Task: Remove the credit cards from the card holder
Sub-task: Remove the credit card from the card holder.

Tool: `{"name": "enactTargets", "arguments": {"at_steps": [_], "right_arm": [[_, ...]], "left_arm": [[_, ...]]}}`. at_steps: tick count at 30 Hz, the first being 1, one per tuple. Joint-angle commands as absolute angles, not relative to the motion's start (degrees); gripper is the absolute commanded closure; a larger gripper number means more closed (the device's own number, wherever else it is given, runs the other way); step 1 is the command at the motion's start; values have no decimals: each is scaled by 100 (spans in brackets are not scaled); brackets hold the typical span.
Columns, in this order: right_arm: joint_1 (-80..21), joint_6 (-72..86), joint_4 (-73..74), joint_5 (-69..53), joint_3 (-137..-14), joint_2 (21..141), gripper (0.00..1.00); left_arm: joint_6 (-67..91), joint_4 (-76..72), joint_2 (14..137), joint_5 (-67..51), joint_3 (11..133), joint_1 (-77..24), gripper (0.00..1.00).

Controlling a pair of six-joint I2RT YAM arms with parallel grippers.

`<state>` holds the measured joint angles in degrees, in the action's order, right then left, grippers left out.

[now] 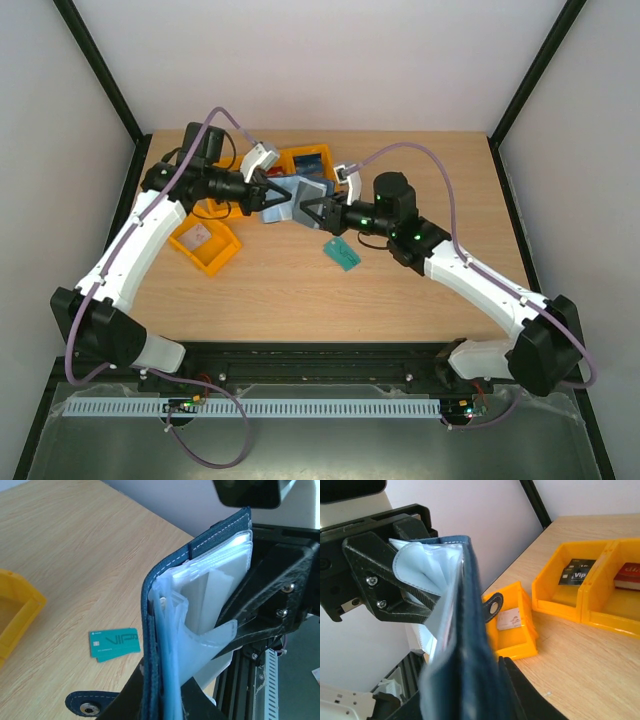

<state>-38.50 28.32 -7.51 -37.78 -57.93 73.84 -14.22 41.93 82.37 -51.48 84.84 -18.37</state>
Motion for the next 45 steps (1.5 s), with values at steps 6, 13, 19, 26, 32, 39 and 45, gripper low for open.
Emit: {"name": "enactTargets", "arguments": {"at_steps": [6, 13, 19, 26, 32, 39, 45], "right_arm": [[-3619, 2300, -234, -3655, -5770, 6694, 65], [-3516, 2210, 4, -3594, -5702, 6500, 65], [-3507, 2119, 107, -3641, -5700, 6546, 65], [-3507, 1998, 302, -3622, -5734, 6576, 54], [-3507, 1917, 361, -3625, -5757, 6585, 50], [-3506, 1867, 461, -3583, -5726, 6545, 43], [-3499, 1807, 484, -3541, -5698, 6524, 42]], "left_arm": [[-1673, 4489, 8026, -5052, 8942, -1792, 98], [-1666, 4502, 8042, -5024, 9034, -1785, 98], [-1674, 4500, 8068, -5007, 9077, -1797, 98], [-1644, 4466, 8125, -5033, 9105, -1794, 98], [-1626, 4456, 8100, -5049, 9099, -1793, 98], [-1568, 4402, 8104, -5108, 9059, -1795, 98], [-1566, 4429, 8089, -5374, 9052, -1785, 98]]}}
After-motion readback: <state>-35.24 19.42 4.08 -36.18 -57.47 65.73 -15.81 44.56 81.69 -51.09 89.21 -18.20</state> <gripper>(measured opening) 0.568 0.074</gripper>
